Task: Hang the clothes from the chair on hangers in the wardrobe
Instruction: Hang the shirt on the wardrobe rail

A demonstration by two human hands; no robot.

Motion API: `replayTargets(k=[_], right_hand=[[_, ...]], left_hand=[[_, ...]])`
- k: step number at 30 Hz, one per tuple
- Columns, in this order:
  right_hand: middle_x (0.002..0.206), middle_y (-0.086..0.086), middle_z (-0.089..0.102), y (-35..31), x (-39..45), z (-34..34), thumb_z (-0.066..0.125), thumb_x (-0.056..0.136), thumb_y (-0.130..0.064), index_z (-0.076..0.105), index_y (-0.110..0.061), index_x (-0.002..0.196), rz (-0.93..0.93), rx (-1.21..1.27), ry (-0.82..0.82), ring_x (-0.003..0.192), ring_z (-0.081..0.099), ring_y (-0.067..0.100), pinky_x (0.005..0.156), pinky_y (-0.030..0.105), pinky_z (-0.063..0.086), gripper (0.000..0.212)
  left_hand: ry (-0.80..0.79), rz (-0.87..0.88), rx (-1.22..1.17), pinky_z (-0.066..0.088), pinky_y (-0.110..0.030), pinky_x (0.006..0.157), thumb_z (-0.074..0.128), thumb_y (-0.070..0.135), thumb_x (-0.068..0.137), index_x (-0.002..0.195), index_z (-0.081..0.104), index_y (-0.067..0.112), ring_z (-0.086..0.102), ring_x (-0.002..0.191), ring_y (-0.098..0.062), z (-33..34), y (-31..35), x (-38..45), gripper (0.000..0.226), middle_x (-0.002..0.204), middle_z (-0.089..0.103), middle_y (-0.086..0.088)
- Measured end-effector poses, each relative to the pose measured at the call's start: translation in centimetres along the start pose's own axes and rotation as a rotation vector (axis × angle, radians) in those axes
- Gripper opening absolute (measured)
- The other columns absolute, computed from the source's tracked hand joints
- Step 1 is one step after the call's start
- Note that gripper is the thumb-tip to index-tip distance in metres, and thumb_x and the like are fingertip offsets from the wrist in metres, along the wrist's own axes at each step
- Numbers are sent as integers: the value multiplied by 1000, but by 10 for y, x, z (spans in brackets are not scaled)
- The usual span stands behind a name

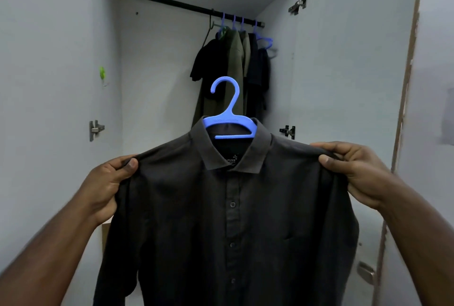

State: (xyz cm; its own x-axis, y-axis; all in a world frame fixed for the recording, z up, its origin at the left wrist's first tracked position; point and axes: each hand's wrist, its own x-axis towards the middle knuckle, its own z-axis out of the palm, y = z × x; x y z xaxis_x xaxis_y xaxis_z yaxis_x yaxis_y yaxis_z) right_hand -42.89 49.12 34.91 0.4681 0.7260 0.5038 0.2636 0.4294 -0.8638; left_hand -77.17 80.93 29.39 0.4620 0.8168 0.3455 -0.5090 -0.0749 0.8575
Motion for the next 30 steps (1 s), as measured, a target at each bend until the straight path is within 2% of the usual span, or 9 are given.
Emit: replayTargets(k=[2, 5, 11, 15, 18, 21, 25, 28, 30], right_hand=[[107, 16, 74, 10, 22, 1, 71, 71, -8, 79, -9, 96, -20, 16, -8, 97, 72, 17, 81, 20, 57, 27], [111, 15, 74, 22, 60, -1, 80, 56, -20, 79, -11, 98, -57, 8, -7, 104, 70, 18, 89, 24, 55, 43], [104, 10, 76, 35, 131, -4, 81, 53, -22, 80, -19, 97, -142, 51, -39, 97, 71, 14, 84, 19, 55, 44], [105, 13, 75, 54, 168, -7, 89, 47, -25, 77, -11, 103, -141, 81, -60, 94, 72, 16, 84, 24, 57, 59], [106, 12, 75, 69, 191, -6, 78, 56, -17, 74, -11, 104, -125, 127, -38, 90, 73, 15, 85, 26, 58, 49], [102, 7, 76, 89, 218, 2, 68, 69, -7, 80, -19, 94, -127, 124, -59, 89, 73, 13, 78, 23, 58, 31], [95, -1, 78, 110, 256, 17, 51, 90, 10, 81, -25, 87, -148, 67, -27, 86, 74, 9, 72, 17, 57, 46], [93, -4, 78, 121, 286, 32, 47, 93, 14, 78, -20, 90, -189, 50, -10, 85, 73, 7, 72, 15, 56, 46], [92, -5, 78, 125, 306, 42, 46, 93, 14, 79, -22, 89, -201, 32, -2, 84, 73, 6, 72, 14, 56, 49]], left_hand=[[0, 12, 6, 61, -31, 80, 62, 20, 84, 117, 68, 5, 74, 89, -20, 0, -5, 20, 37, 112, 72, -16], [0, 41, 0, 61, -29, 79, 60, 19, 87, 116, 68, 7, 74, 89, -17, 3, -10, 47, 33, 112, 73, -13], [2, 64, -7, 61, -29, 79, 58, 19, 89, 117, 68, 7, 74, 90, -17, 9, -12, 100, 32, 112, 74, -11], [-6, 93, -27, 59, -30, 86, 57, 15, 89, 125, 64, 6, 72, 98, -18, 13, -18, 128, 39, 116, 73, -10], [10, 139, -82, 56, -29, 92, 57, 8, 89, 121, 65, 9, 72, 100, -16, 15, -20, 150, 33, 119, 72, -7], [12, 176, -111, 56, -26, 91, 68, 6, 75, 111, 73, 12, 72, 101, -13, 8, -18, 176, 37, 117, 73, -5], [-45, 195, -131, 56, -28, 94, 75, 9, 64, 101, 81, 16, 70, 109, -16, -14, -19, 216, 37, 122, 72, -7], [-71, 209, -129, 58, -28, 89, 76, 11, 63, 105, 79, 15, 69, 110, -18, -30, -20, 253, 42, 124, 71, -7], [-71, 222, -121, 58, -27, 86, 72, 8, 71, 112, 74, 12, 69, 110, -18, -38, -17, 278, 42, 124, 71, -7]])
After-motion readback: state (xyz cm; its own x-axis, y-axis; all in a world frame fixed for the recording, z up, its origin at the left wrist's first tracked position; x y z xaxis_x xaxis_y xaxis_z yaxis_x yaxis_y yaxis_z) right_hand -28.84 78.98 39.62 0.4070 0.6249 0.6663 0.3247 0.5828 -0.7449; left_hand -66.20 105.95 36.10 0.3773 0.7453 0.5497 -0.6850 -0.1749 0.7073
